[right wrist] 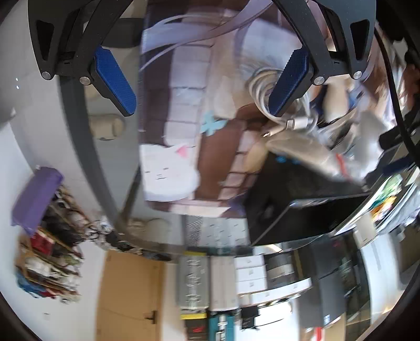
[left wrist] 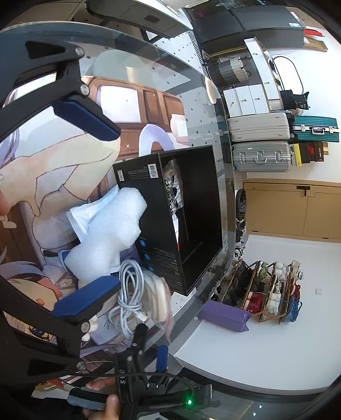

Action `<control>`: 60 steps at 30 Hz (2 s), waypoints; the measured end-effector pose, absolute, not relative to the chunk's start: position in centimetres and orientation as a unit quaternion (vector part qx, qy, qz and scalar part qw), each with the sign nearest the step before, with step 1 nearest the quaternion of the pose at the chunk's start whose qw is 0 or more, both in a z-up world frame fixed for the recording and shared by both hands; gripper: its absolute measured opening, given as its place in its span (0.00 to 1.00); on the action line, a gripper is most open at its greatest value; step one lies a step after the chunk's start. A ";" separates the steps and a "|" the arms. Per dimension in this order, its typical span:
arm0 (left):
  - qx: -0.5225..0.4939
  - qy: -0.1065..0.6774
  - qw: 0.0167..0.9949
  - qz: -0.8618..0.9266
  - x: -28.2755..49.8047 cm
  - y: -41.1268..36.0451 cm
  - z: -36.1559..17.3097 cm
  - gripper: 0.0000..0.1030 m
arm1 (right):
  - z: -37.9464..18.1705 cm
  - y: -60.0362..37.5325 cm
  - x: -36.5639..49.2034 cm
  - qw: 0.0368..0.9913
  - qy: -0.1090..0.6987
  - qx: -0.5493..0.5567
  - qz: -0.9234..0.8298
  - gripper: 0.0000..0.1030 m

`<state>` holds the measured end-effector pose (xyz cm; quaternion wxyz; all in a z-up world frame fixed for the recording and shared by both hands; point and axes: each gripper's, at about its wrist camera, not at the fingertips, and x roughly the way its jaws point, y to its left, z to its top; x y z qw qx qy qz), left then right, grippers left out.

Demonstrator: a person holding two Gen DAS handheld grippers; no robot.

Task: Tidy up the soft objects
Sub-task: 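Move the right gripper toward the coiled white cable beside the box, then close the right gripper on the coiled white cable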

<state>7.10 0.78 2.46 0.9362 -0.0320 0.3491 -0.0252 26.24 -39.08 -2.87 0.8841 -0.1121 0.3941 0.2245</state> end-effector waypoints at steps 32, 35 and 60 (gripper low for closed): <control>-0.040 0.353 0.934 -0.030 7.2 1.4 2.0 1.00 | -4.4 -36.6 25.7 0.848 0.439 -0.063 0.290 0.99; -0.040 0.354 0.934 -0.031 7.2 1.4 1.9 1.00 | -4.9 -36.0 25.8 0.847 0.442 -0.059 0.291 0.99; -0.042 0.358 0.932 -0.036 7.1 1.5 1.7 1.00 | -3.6 -36.4 25.7 0.847 0.397 -0.015 0.354 0.67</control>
